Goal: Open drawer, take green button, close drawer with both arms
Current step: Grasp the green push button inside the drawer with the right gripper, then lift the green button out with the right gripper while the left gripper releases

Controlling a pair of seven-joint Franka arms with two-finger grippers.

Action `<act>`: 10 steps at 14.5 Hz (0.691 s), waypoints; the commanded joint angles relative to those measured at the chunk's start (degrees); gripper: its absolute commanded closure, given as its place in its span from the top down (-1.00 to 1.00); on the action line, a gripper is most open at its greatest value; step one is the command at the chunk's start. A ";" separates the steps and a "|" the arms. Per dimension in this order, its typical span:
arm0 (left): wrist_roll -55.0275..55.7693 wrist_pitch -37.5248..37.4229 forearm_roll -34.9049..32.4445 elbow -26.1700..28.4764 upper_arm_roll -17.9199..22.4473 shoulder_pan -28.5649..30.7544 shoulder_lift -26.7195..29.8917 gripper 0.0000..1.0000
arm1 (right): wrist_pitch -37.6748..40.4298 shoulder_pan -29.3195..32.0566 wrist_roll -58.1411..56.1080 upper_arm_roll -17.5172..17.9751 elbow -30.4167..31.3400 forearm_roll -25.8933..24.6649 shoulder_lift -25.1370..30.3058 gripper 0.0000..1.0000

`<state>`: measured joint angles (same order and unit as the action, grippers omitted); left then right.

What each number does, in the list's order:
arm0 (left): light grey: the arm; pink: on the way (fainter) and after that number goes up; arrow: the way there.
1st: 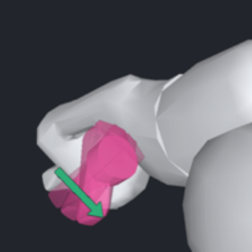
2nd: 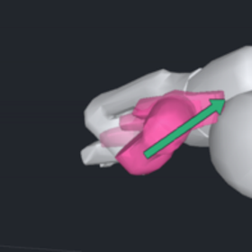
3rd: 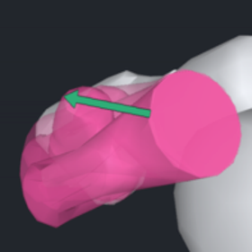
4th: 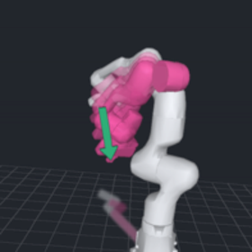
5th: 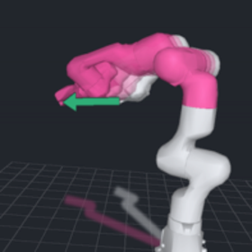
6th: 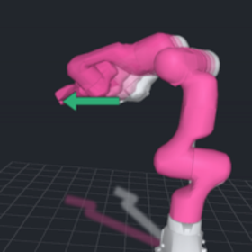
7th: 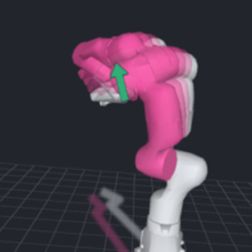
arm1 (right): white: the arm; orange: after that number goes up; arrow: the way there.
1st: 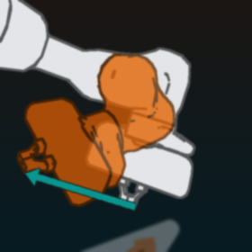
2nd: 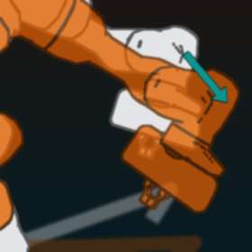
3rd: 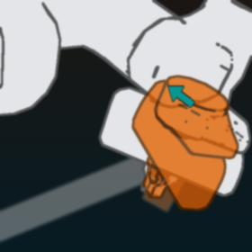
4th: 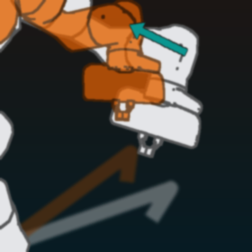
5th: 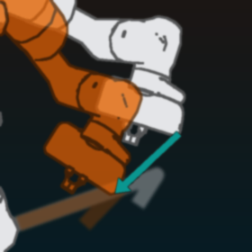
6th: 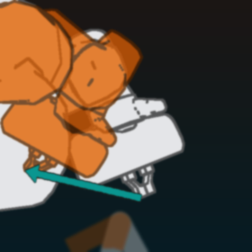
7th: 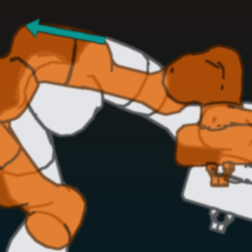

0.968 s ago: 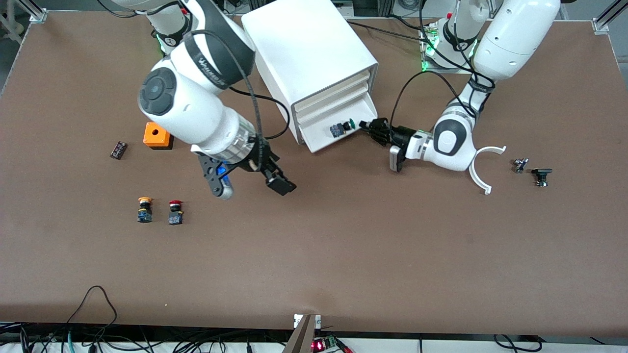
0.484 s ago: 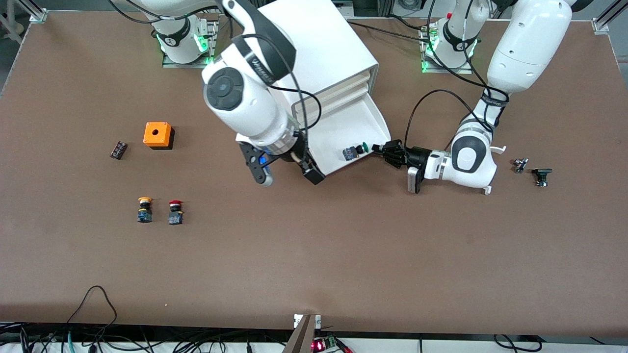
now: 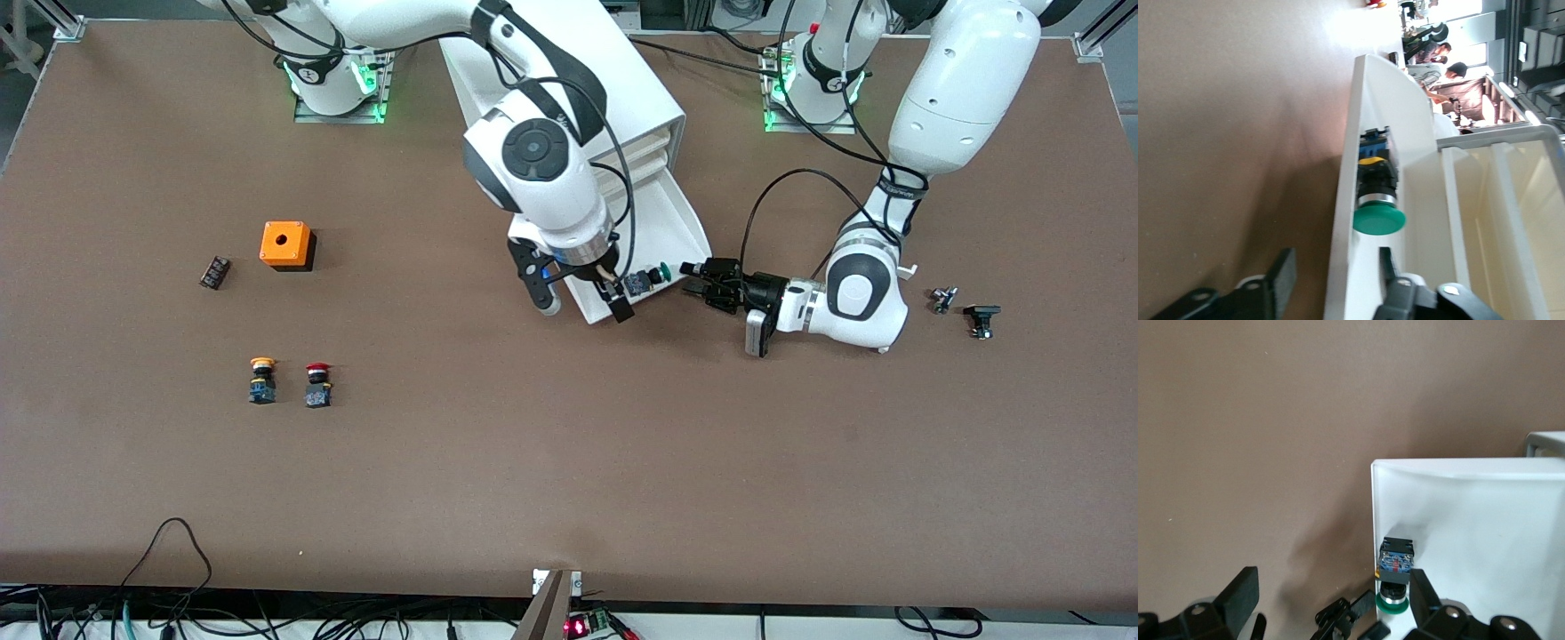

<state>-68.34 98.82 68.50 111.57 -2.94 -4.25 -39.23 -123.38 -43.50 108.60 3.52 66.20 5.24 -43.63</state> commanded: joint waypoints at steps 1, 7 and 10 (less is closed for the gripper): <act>1.18 -3.45 -2.40 -1.61 0.82 1.52 0.81 1.00 | -2.03 -2.19 3.98 -0.71 -2.04 -1.64 -2.94 1.00; 21.10 -13.01 -12.31 -13.19 1.44 4.42 2.05 1.00 | -5.38 -5.09 8.29 -0.71 -2.04 -5.33 -7.25 1.00; 33.84 -16.80 -20.75 -20.84 1.44 5.21 2.49 1.00 | -5.47 -6.24 8.90 -0.71 -1.52 -5.42 -7.43 1.00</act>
<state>-42.48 85.01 52.82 95.89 -1.55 0.77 -37.01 -128.98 -48.56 115.40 3.44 66.17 1.05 -50.35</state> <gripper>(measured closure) 0.000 0.000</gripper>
